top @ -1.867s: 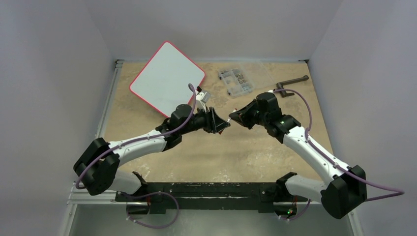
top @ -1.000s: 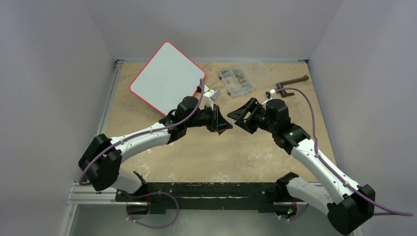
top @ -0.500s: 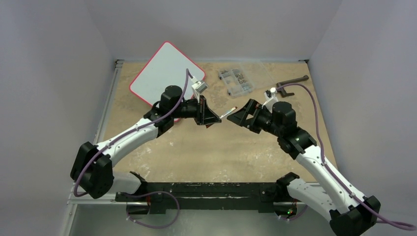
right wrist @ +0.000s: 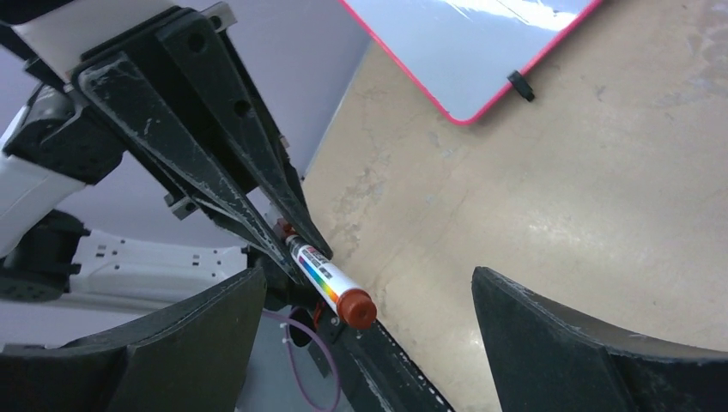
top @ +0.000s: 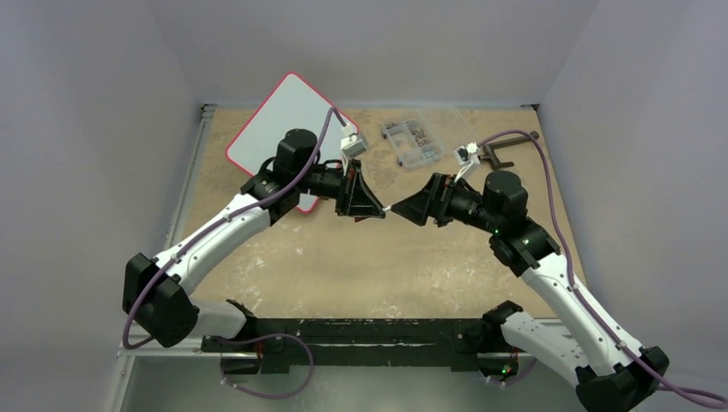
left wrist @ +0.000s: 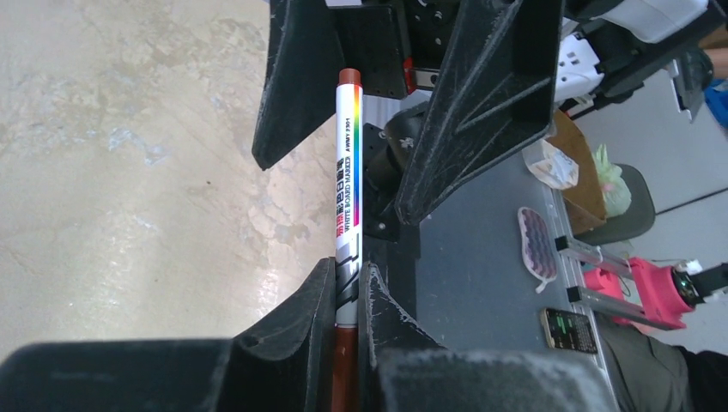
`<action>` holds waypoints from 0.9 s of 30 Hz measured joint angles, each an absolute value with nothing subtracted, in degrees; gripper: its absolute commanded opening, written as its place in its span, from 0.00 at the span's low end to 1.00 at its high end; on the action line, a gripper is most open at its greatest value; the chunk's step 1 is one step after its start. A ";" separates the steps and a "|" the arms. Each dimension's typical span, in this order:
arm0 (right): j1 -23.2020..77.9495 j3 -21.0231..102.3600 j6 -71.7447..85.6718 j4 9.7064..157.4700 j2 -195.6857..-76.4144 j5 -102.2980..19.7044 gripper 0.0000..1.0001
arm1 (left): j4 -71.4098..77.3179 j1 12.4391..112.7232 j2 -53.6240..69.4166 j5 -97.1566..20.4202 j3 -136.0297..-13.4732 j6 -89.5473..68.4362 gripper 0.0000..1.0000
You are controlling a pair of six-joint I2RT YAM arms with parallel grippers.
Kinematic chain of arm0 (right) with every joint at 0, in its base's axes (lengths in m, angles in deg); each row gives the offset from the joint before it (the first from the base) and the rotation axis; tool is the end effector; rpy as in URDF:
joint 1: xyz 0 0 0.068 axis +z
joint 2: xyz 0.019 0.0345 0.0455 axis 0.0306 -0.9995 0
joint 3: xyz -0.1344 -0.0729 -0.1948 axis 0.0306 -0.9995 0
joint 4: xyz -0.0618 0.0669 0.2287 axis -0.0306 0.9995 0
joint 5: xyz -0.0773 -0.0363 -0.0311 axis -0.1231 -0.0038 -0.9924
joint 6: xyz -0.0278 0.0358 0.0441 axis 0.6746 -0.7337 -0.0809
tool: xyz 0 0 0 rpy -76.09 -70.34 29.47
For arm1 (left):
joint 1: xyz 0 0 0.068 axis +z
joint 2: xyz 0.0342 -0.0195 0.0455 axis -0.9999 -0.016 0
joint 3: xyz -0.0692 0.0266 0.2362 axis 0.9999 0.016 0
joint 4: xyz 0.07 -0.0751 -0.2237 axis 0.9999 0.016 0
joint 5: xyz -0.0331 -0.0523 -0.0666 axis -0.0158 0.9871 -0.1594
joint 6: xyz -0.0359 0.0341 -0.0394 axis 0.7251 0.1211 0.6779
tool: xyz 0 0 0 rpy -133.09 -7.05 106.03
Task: Write a sentence on the whiteboard
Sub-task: Open the whiteboard marker at the center of the board.
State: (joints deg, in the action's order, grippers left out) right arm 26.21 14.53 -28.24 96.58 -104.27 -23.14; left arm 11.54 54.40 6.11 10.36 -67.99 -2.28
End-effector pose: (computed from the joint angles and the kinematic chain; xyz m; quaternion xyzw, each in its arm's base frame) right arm 0.1737 0.1161 0.3274 -0.0437 0.7761 0.4900 0.3945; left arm 0.2225 -0.2036 0.3259 0.3691 0.6702 -0.5796 0.2806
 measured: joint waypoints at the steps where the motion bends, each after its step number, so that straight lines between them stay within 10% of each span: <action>1: 26.21 14.53 -27.96 95.77 -104.14 -22.06 0.85 | 12.59 54.40 6.14 11.19 -68.64 -2.82 0.00; 27: 26.21 14.29 -30.34 78.33 -108.38 -6.94 0.44 | 19.10 53.68 7.29 12.83 -74.15 -6.30 0.00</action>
